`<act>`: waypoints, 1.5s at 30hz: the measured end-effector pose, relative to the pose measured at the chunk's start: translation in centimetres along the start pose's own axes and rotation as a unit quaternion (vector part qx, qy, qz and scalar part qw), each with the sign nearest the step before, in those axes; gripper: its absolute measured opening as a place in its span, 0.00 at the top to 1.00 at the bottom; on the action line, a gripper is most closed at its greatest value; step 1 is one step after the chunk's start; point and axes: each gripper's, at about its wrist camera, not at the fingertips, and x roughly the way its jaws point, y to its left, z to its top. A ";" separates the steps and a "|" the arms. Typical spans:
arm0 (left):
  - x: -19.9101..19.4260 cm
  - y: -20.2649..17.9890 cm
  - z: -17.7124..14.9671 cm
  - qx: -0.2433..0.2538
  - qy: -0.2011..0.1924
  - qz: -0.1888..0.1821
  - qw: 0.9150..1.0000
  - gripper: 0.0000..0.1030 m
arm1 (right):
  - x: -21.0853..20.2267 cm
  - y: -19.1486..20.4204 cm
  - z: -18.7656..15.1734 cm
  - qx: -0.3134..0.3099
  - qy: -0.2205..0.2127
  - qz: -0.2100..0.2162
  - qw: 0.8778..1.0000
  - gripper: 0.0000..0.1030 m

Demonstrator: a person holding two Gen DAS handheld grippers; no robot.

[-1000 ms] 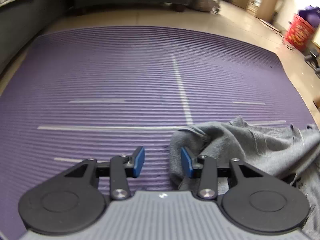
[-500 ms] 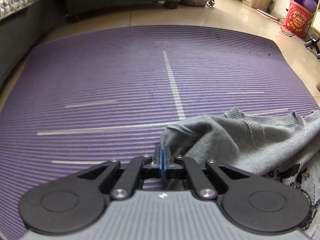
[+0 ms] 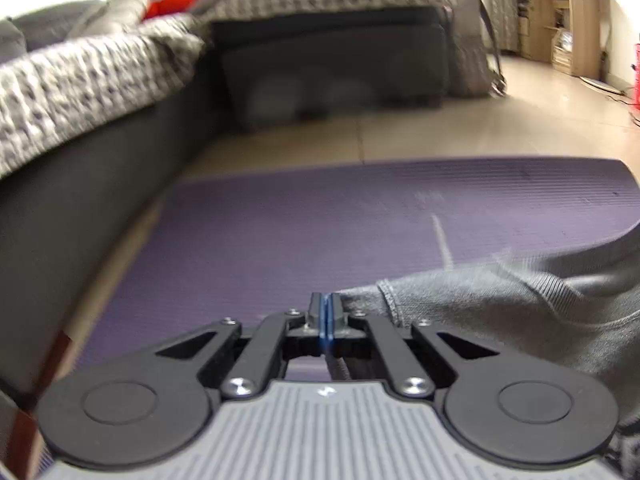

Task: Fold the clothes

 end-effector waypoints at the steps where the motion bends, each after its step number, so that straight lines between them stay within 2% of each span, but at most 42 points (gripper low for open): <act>1: 0.2 0.1 0.3 0.000 -0.003 0.004 1.000 1.00 | 0.4 0.4 0.3 -0.006 -0.005 -0.001 1.000 0.98; 7: 4.7 0.2 0.9 0.015 0.004 0.029 0.999 1.00 | 4.6 1.9 0.8 -0.050 -0.009 -0.010 0.999 0.99; 12: 8.0 -0.2 0.9 0.027 0.014 0.043 0.999 0.99 | 9.1 2.9 0.3 -0.081 0.007 -0.022 0.996 0.99; 18: 11.1 -1.3 2.1 0.049 0.004 0.062 0.997 0.99 | 13.2 4.1 0.3 -0.125 0.004 -0.045 0.991 0.99; 21: 12.7 -1.8 3.0 0.068 -0.001 0.075 0.995 0.99 | 14.9 4.4 0.6 -0.123 0.010 -0.047 0.991 0.99; 27: 15.1 -2.0 3.2 0.065 0.013 0.097 0.993 1.00 | 18.0 5.6 0.5 -0.132 0.035 -0.045 0.990 0.98; 28: 15.5 -2.1 3.0 0.068 0.017 0.104 0.992 1.00 | 18.3 5.8 0.4 -0.133 0.041 -0.043 0.989 0.96; 30: 16.0 -2.0 2.8 0.064 0.039 0.092 0.993 0.86 | 19.0 5.8 0.4 -0.121 0.065 -0.006 0.990 0.86; 31: 15.8 -1.4 2.6 0.046 0.045 0.083 0.994 0.82 | 18.9 5.5 0.5 -0.105 0.073 0.005 0.992 0.77; 32: 15.6 -0.8 2.5 0.028 0.051 0.073 0.996 0.72 | 18.7 4.9 0.7 -0.087 0.075 0.014 0.993 0.66; 33: 15.3 -0.2 2.4 0.012 0.057 0.063 0.996 0.60 | 18.3 4.3 1.0 -0.068 0.075 0.023 0.995 0.65; 34: 15.2 0.3 2.3 0.001 0.062 0.054 0.997 0.57 | 18.0 3.6 1.2 -0.049 0.076 0.032 0.995 0.65; 39: 13.2 5.2 1.4 -0.076 0.101 0.003 0.992 0.53 | 15.9 -1.4 1.2 0.006 0.103 0.045 0.994 0.65; 45: 10.5 8.1 -0.7 -0.112 0.125 -0.035 0.985 0.51 | 12.7 -5.5 -1.6 0.010 0.134 0.044 0.990 0.65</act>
